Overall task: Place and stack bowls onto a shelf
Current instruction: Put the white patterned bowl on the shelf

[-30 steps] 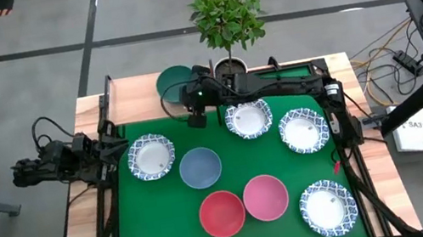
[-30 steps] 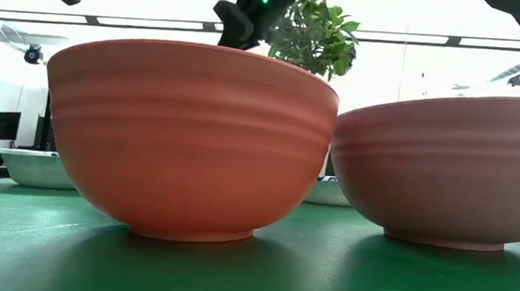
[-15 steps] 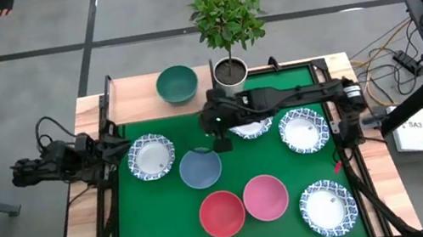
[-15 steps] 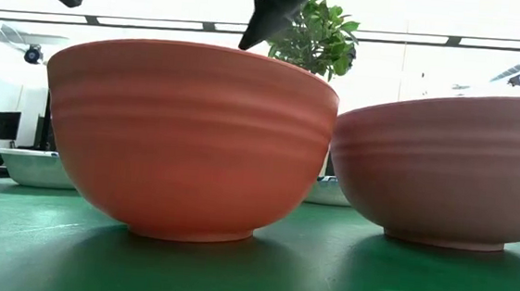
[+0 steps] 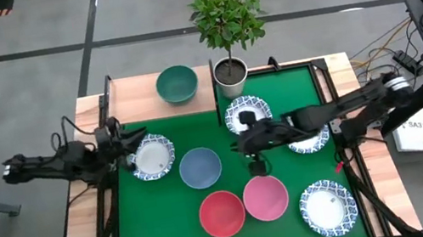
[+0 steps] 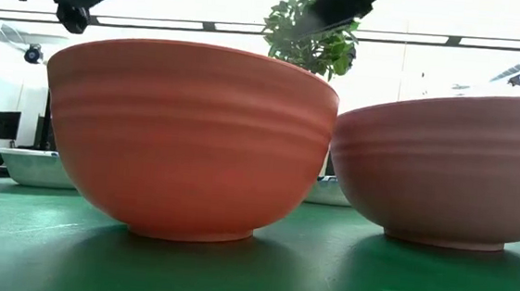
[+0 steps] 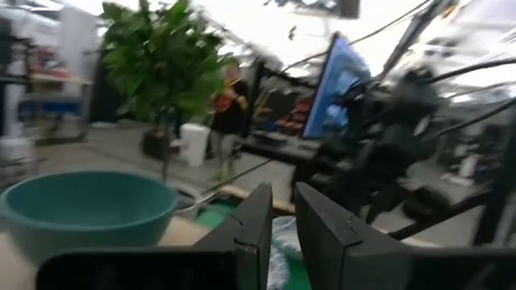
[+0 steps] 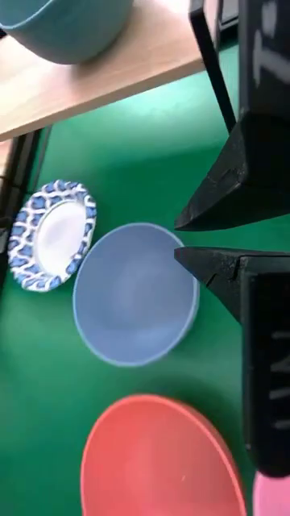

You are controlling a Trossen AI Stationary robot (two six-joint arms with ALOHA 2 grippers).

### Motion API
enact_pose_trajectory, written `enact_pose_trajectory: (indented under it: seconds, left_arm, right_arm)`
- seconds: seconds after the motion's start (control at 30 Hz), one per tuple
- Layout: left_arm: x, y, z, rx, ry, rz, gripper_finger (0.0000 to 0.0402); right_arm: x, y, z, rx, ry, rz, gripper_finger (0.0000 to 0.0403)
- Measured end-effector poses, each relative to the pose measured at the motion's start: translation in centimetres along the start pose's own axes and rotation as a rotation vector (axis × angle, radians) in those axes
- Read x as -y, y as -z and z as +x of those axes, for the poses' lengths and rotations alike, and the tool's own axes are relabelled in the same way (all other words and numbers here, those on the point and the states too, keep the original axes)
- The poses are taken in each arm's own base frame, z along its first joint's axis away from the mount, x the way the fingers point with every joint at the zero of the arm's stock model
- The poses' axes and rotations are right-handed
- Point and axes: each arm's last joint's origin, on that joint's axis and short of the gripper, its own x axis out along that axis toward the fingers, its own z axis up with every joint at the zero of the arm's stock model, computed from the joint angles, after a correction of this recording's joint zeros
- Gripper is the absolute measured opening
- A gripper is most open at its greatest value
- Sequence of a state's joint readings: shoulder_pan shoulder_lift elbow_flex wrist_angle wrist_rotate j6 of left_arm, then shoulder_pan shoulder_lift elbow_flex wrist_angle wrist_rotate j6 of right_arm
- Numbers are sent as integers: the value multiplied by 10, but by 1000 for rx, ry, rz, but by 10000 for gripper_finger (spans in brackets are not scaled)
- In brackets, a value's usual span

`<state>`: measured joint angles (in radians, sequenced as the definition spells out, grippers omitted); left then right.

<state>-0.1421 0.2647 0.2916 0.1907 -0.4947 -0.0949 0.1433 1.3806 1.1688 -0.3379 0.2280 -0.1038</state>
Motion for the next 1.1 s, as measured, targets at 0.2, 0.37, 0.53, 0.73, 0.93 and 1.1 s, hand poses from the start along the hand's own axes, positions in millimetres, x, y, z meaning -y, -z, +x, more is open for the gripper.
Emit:
enact_pose_trajectory:
  seconds: [0.2, 0.37, 0.53, 0.73, 0.93, 1.1]
  left_arm:
    - [5, 9, 13, -75, -55, -13, 39]
    - [8, 12, 22, -125, -110, -21, 39]
    - [13, 13, 32, -174, -148, -25, 39]
    - [19, 15, 41, -426, -173, -89, 39]
    - [34, 10, 45, -978, -93, -194, 39]
    - [43, 34, 54, -1310, -51, -95, 41]
  right_arm:
    - [-5, 33, -23, 161, -3, 14, 31]
    - [-4, 62, -27, 237, 30, 30, 31]
    - [-7, 80, -25, 288, 36, 43, 31]
    - [-9, 93, -20, 268, 34, 35, 31]
    - [-9, 93, -20, 268, 41, -12, 31]
    - [-9, 93, -20, 267, 43, -26, 31]
